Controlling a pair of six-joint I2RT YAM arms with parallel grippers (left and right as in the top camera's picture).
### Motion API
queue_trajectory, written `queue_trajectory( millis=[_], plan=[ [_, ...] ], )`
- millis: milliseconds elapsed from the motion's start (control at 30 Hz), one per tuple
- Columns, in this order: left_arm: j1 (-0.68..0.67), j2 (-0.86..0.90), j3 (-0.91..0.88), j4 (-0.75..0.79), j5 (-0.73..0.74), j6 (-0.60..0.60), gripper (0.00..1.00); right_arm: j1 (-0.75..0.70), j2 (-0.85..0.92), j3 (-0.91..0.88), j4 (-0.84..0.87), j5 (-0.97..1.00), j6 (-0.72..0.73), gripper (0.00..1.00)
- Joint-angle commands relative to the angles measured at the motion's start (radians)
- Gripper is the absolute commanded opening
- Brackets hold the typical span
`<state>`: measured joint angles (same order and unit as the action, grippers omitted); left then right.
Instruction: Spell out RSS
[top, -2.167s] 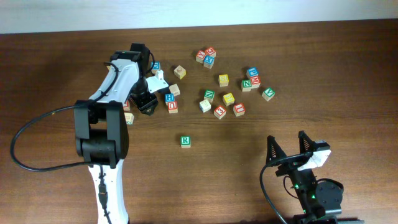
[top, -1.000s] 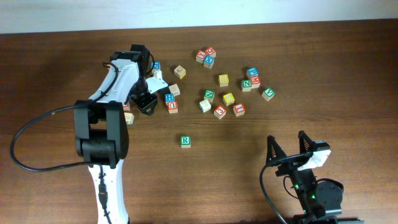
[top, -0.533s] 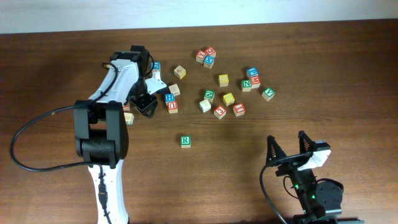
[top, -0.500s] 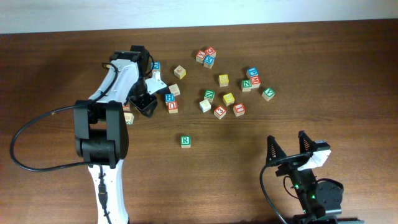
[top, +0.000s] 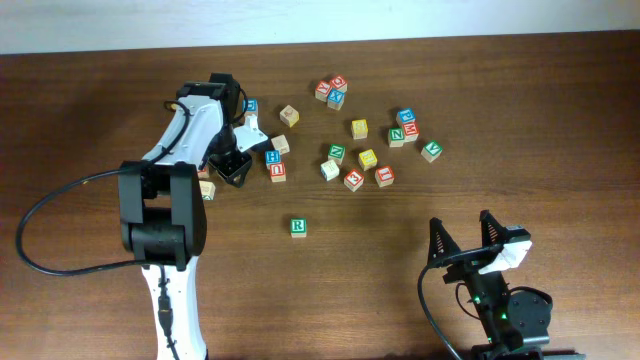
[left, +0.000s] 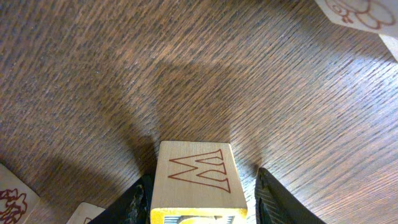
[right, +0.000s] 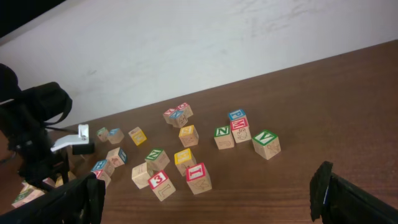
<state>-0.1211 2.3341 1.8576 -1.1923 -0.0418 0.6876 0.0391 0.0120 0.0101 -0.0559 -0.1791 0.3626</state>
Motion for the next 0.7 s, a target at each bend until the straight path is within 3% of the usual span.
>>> queue_trajectory(
  millis=[0,267,533,667],
  plan=[
    [0.004,0.023,-0.026,0.003,0.075,0.001,0.47,0.006,-0.003,-0.005,-0.005,-0.016,0.002,0.98],
    [0.004,0.023,-0.026,0.031,0.090,0.001,0.56,0.006,-0.003,-0.005,-0.005,-0.016,0.002,0.98],
    [0.013,0.023,-0.026,0.018,0.086,0.001,0.52,0.006,-0.003,-0.005,-0.005,-0.016,0.002,0.98],
    [0.013,0.023,-0.026,0.015,0.071,0.001,0.44,0.006,-0.003,-0.005,-0.005,-0.016,0.002,0.98]
  ],
)
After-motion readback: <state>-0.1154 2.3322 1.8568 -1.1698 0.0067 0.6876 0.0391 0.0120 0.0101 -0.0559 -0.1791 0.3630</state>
